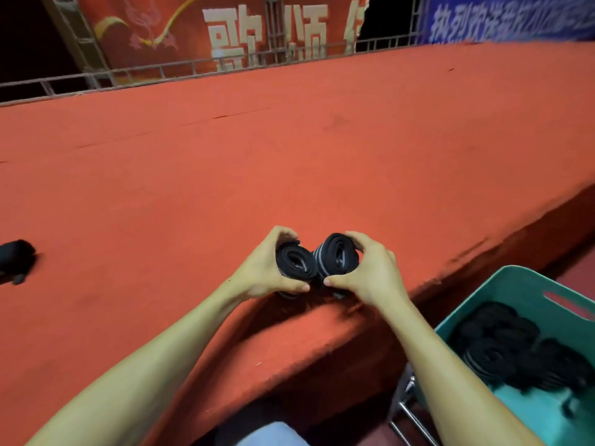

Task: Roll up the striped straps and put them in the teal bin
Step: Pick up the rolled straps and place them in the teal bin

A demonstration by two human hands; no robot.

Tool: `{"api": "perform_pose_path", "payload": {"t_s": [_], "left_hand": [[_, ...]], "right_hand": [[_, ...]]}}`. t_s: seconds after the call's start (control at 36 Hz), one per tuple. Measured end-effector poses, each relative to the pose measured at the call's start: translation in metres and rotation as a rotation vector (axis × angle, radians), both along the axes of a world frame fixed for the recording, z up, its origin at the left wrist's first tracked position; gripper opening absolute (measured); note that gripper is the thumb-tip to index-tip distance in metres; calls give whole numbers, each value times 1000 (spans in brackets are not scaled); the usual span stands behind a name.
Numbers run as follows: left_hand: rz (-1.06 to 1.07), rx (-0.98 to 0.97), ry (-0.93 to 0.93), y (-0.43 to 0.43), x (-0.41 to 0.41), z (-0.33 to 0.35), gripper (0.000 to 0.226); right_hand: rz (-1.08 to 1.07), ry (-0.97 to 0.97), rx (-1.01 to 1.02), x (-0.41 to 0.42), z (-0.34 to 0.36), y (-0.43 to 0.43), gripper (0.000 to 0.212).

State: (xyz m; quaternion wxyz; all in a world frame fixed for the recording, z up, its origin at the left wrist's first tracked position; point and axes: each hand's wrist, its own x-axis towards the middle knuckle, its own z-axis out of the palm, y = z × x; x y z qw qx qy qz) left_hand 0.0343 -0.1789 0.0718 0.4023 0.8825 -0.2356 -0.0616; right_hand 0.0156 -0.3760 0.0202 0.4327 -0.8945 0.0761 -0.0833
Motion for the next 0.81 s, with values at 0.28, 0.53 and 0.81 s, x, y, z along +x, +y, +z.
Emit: {"api": "perform_pose_path", "payload": {"t_s": [0.28,0.53,0.81], "left_hand": [[0,34,22,-12,39,-27,65],[57,-1,-57,-14,45,-49,74],[-110,-117,-145,-99,38,-47,73]], "right_hand": [[-10,-13,23,7,-5,-13,90],[-27,-40,108,1,-7,-15,81],[-252,-127,103,-36,1,-86,77]]}}
